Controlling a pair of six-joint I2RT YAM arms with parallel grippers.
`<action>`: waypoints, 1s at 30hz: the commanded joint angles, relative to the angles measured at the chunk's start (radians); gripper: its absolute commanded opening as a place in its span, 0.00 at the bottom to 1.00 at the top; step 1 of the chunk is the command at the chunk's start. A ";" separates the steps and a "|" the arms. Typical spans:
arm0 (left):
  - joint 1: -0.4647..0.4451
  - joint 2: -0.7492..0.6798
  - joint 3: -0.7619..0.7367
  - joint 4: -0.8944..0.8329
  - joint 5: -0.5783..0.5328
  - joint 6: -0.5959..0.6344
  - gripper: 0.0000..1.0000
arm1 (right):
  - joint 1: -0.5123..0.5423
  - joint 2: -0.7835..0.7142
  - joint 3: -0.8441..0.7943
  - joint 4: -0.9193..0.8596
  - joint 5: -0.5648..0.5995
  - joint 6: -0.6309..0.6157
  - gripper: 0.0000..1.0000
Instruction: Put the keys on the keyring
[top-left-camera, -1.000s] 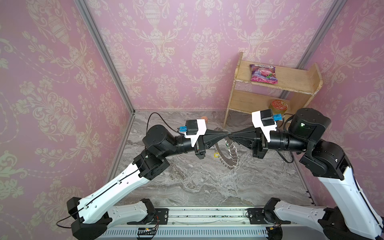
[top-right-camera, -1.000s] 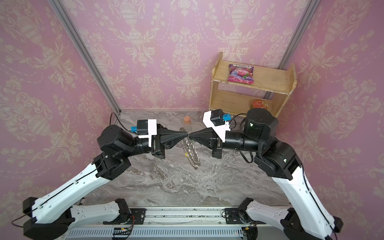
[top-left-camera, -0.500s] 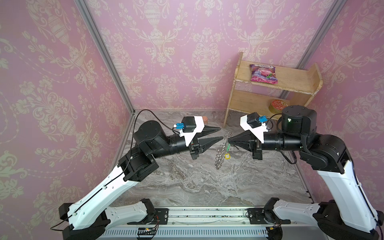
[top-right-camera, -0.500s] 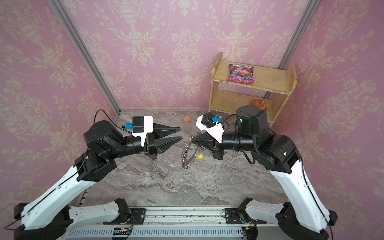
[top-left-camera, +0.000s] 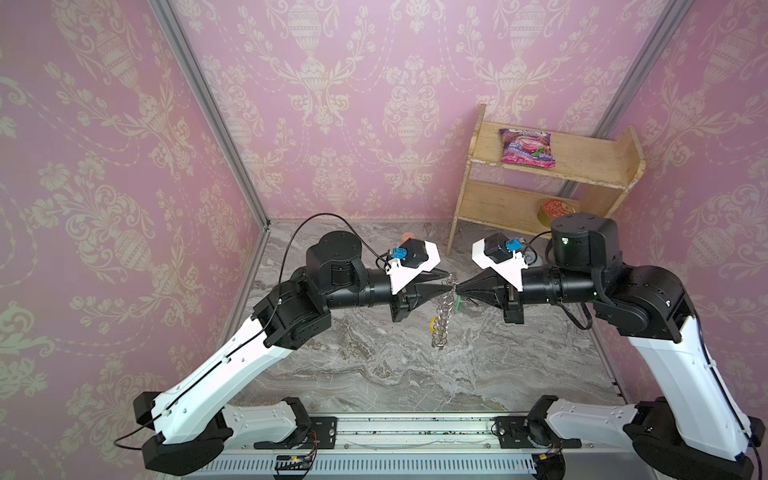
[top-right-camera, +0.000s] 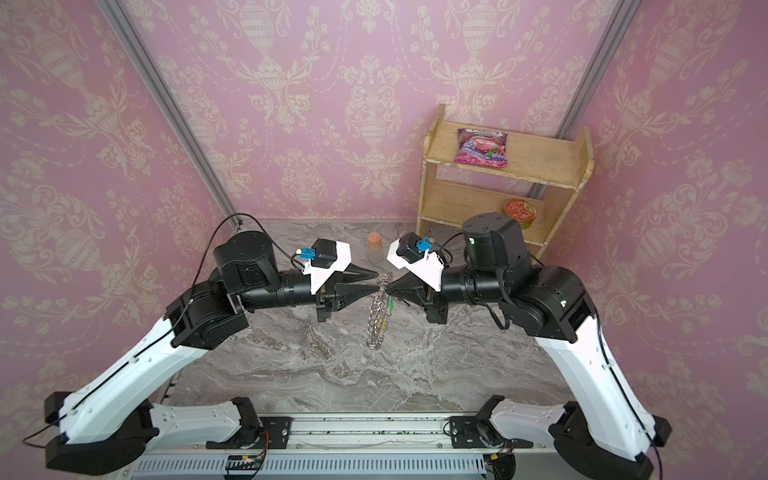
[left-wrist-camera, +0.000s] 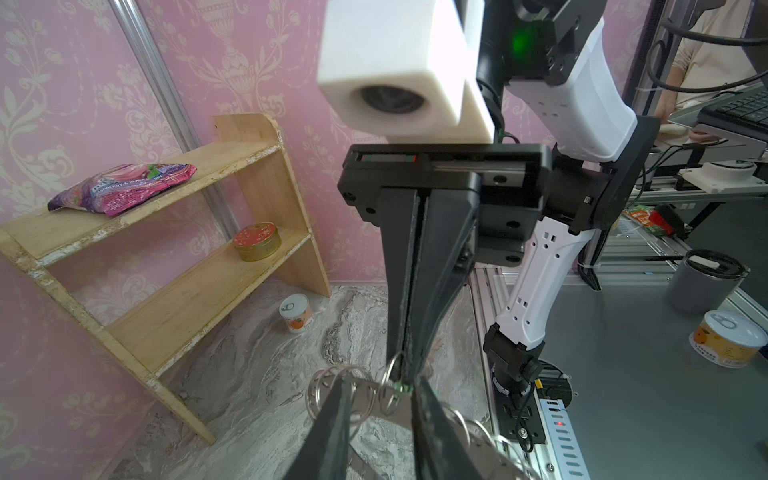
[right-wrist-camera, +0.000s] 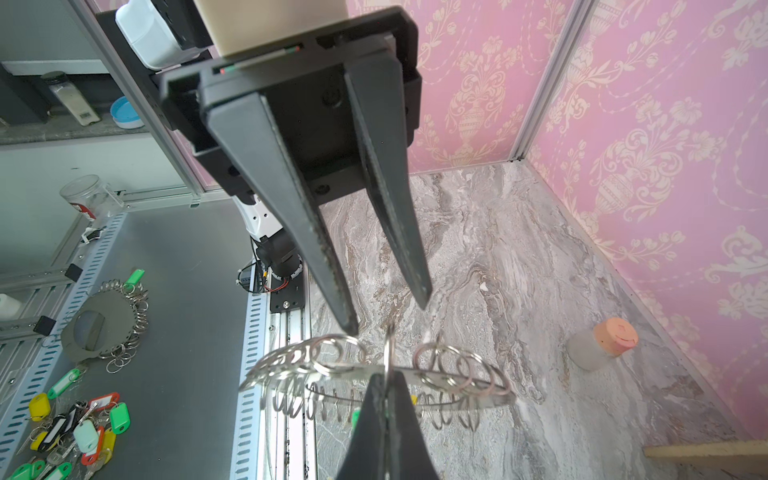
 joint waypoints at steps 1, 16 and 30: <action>0.004 0.006 0.041 -0.045 0.041 0.017 0.27 | -0.003 0.004 0.001 -0.003 -0.030 -0.018 0.00; 0.004 0.046 0.069 -0.074 0.087 0.003 0.20 | -0.002 0.007 0.002 0.002 -0.048 -0.022 0.00; 0.004 0.051 0.069 -0.056 0.106 -0.014 0.08 | -0.002 -0.001 0.001 0.005 -0.054 -0.022 0.00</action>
